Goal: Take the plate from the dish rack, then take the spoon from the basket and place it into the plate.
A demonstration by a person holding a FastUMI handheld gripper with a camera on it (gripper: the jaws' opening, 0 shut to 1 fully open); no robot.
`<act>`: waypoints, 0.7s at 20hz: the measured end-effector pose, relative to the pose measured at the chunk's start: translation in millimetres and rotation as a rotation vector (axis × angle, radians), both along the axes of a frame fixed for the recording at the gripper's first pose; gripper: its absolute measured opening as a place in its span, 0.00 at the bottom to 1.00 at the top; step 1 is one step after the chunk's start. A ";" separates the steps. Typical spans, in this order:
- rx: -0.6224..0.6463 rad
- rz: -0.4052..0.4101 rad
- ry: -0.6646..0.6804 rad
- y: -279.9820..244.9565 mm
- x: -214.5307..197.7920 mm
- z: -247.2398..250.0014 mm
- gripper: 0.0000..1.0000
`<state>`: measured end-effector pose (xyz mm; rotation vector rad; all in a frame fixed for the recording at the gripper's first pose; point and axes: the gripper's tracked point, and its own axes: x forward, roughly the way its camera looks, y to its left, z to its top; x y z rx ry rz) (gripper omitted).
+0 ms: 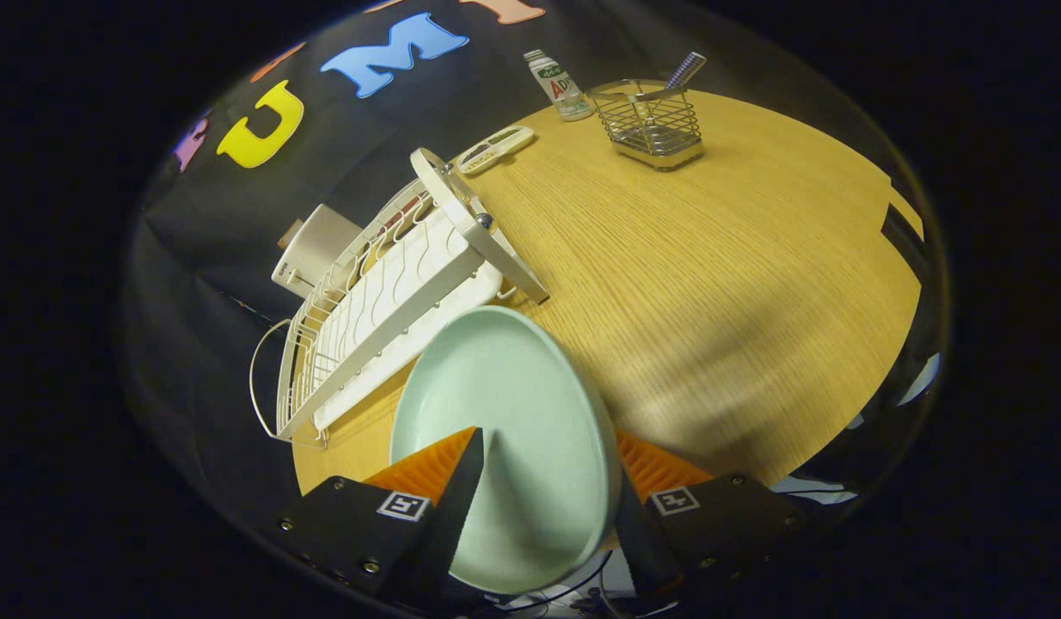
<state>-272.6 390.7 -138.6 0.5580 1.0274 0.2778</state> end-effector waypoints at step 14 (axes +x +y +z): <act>-0.126 -0.098 -0.060 -49.2 29.3 18.4 0.78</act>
